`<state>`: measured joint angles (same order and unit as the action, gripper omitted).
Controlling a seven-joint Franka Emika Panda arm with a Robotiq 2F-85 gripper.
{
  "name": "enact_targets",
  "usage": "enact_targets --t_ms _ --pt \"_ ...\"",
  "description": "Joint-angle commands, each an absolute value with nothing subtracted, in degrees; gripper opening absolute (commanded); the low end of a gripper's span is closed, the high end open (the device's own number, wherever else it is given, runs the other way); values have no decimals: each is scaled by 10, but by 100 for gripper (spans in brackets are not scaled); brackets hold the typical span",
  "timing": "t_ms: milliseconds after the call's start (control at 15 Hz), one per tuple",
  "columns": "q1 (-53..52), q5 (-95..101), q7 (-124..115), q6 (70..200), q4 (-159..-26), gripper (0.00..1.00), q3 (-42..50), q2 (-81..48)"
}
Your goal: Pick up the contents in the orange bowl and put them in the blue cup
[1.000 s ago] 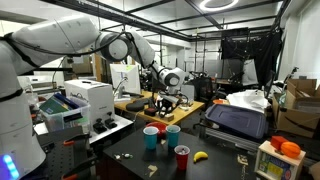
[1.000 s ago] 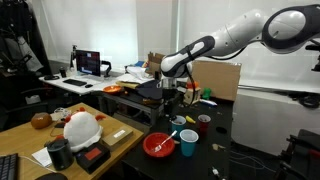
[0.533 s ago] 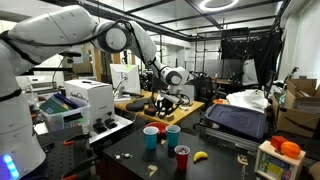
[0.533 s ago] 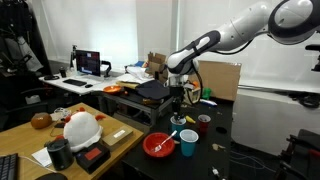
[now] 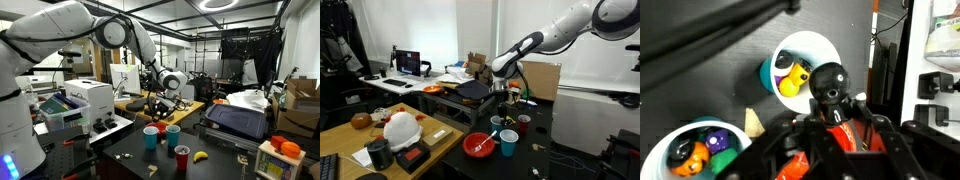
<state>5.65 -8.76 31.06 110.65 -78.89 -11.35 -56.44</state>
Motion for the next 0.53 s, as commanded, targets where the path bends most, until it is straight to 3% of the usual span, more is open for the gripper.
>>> enact_targets --t_ms 0,467 --pt "66 -105 306 1114 -839 13 -119 -541" --pt "60 -107 305 1129 -857 13 -115 -548"
